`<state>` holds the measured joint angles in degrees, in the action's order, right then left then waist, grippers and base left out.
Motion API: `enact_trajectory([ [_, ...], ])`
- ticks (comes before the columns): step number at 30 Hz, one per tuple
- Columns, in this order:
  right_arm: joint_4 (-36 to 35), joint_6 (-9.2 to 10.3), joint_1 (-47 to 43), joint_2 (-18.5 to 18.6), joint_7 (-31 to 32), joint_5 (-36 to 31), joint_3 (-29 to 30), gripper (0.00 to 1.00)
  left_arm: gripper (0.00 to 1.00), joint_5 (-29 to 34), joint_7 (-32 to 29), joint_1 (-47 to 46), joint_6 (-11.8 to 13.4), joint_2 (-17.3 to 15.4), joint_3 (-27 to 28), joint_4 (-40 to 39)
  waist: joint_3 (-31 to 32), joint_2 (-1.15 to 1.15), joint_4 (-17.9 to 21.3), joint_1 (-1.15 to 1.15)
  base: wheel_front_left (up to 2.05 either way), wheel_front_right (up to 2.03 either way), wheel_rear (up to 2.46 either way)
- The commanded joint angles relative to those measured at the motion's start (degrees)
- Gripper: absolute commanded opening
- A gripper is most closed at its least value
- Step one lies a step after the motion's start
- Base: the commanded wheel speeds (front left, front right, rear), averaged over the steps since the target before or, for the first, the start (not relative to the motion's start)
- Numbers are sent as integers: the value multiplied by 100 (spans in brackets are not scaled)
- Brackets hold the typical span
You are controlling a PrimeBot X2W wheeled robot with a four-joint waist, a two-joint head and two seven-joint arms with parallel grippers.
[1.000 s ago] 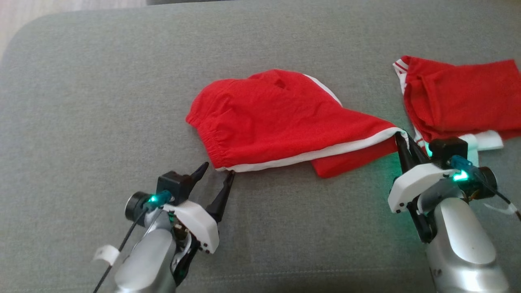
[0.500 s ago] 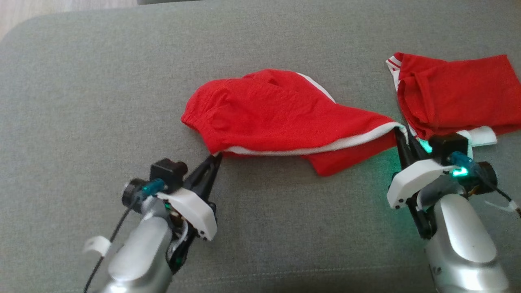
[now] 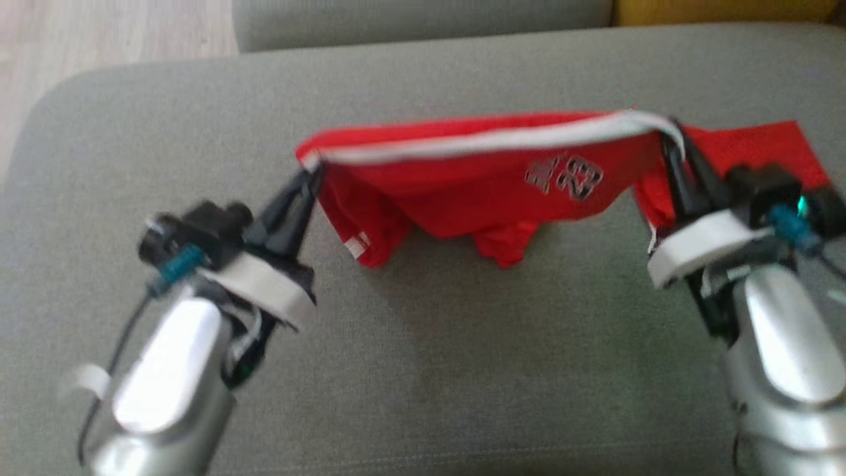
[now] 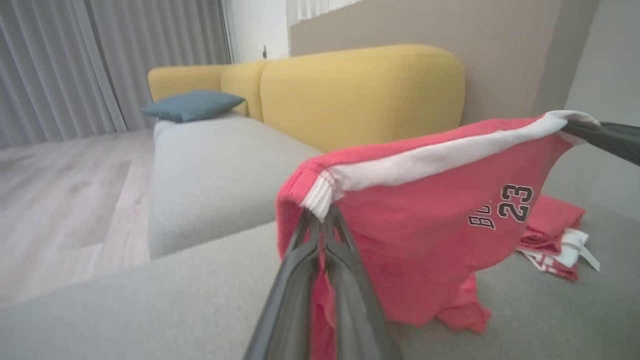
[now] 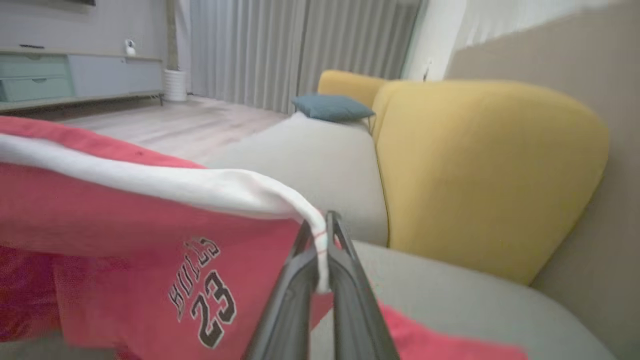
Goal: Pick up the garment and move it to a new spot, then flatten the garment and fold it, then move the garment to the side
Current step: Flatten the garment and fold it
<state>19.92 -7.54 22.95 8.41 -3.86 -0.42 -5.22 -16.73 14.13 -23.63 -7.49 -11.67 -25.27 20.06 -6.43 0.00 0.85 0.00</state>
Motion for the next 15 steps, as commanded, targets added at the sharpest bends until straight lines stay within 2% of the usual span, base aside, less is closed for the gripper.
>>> enact_trajectory([
  [1, -349, 5, 419, 129, 36, 59, -197, 0, 0, -6, -25, -506, 14, -215, 255, -319, 149, 0, 18, 0, 0, 0, 0],
  [9, -912, 5, 973, 506, 406, 293, -699, 0, 0, -240, -674, -1144, 57, -509, 557, -1013, 676, 0, 67, 0, 0, 0, 0],
  [15, -1385, 5, 517, 518, 729, 451, -723, 0, 0, -534, -1336, -828, 128, -690, 635, -1652, 907, 0, 93, 0, 0, 0, 0],
])
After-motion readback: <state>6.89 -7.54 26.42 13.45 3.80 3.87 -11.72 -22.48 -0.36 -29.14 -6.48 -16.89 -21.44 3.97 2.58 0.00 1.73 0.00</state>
